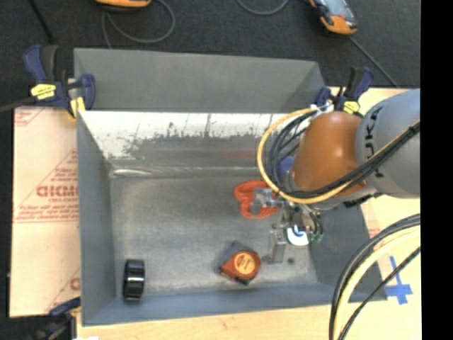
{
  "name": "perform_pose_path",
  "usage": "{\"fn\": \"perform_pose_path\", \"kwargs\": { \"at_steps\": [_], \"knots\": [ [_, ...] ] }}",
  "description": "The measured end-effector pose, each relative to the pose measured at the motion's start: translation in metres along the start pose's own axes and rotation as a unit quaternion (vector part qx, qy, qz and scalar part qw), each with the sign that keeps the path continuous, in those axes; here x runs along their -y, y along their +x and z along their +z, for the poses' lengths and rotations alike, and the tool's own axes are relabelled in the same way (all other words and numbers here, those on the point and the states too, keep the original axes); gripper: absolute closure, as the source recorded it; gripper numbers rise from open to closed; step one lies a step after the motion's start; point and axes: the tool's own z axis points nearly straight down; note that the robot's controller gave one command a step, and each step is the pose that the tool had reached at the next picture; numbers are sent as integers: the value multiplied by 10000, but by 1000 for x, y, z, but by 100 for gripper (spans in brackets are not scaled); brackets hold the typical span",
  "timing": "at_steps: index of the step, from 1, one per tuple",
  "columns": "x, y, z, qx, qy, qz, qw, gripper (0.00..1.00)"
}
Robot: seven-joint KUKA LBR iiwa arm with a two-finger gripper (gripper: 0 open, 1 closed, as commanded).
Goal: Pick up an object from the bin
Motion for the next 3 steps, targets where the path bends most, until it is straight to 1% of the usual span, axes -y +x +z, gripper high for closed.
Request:
{"fn": "perform_pose_path", "kwargs": {
  "at_steps": [1,2,3],
  "knots": [
    [-7,19,23,-9,7,-214,9998,0],
    [-1,43,45,10,2,-626,9980,0],
    [4,47,53,196,21,-597,9980,0]
  ]
}}
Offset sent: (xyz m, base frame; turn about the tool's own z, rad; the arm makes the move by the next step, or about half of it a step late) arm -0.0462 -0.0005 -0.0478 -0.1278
